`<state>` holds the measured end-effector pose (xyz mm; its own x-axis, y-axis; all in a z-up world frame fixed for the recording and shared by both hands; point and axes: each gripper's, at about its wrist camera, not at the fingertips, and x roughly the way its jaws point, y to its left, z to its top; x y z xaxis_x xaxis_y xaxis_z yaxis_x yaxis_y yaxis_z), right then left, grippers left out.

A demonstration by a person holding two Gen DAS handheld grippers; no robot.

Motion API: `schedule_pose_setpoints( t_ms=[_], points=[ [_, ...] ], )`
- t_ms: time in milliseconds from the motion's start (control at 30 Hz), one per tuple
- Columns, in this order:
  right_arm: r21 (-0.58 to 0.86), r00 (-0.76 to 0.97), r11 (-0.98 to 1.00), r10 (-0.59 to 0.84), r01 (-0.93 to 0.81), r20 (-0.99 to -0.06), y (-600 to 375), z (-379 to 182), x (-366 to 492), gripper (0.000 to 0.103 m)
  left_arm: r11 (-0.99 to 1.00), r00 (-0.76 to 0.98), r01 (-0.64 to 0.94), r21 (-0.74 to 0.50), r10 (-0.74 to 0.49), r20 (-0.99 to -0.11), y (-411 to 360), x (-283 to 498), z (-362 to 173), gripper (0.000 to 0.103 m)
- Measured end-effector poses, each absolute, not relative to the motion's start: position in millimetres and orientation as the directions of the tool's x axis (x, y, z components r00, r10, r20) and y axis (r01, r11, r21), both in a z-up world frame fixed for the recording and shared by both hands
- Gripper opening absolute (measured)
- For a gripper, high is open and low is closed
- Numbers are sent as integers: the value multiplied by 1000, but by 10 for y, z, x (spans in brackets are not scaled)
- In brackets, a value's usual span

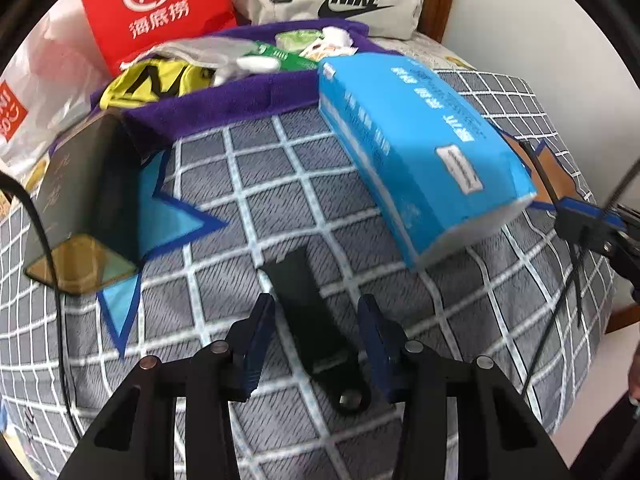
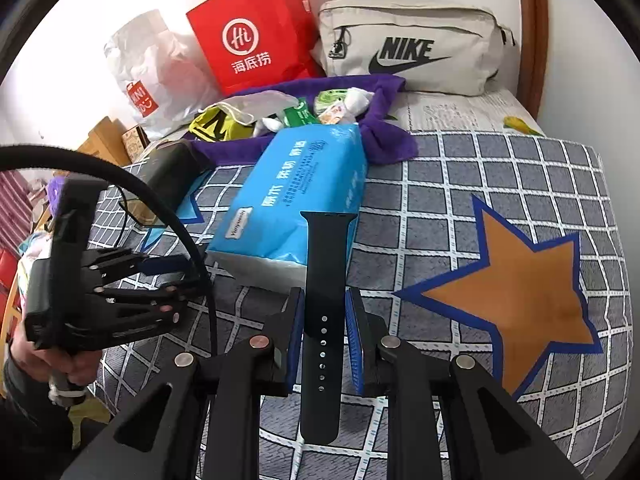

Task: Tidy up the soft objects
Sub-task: 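Lift the strap piece with the right tool while the left grasps the buckle strap piece, then carry both black strap pieces over the purple towel with both tools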

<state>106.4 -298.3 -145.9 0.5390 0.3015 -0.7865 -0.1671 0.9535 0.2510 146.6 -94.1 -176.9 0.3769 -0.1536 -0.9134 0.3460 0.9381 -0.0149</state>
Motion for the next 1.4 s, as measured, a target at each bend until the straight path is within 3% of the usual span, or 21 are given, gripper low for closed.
schedule_pose_setpoints(
  t_ms=[33,67,133,233,300,367,467,567,767,933,1067,1400],
  points=[
    [254,538,952,305,-168,-786,-2991,-1468,1064,21,939,370,344,-19,-154,-916,-919,1446,-1765,46],
    [258,536,951,310,-172,-785,-2984,-1483,1065,21,940,365,339,-21,-152,-919,-913,1427,-1767,59],
    [261,530,949,316,-179,-787,-2953,-1514,1067,21,942,343,333,-31,-151,-927,-912,1388,-1802,76],
    [265,522,945,326,-191,-788,-2910,-1539,1071,21,944,365,331,-13,-141,-920,-958,1332,-1862,75],
    [263,519,945,328,-196,-789,-2883,-1543,1080,21,946,388,326,3,-130,-912,-1007,1361,-1864,63],
    [262,520,945,328,-198,-789,-2865,-1531,1075,21,945,408,326,-1,-142,-902,-1018,1390,-1842,35],
    [258,525,945,326,-200,-786,-2864,-1508,1051,21,940,398,340,-24,-167,-902,-1029,1445,-1812,20],
    [258,527,947,321,-191,-787,-2873,-1498,1029,21,931,347,356,-77,-209,-914,-961,1409,-1797,20],
    [254,518,951,310,-179,-797,-2866,-1505,1026,21,930,358,358,-84,-220,-907,-964,1347,-1835,30],
    [257,512,949,314,-181,-799,-2809,-1486,1036,21,931,384,363,-49,-197,-902,-1038,1342,-1850,30],
    [256,517,950,313,-180,-796,-2765,-1433,1047,21,929,390,369,-37,-191,-901,-1060,1393,-1850,20],
    [232,538,954,298,-188,-788,-2666,-1206,1002,21,932,372,356,-70,-210,-904,-889,1370,-1753,20]
  ],
)
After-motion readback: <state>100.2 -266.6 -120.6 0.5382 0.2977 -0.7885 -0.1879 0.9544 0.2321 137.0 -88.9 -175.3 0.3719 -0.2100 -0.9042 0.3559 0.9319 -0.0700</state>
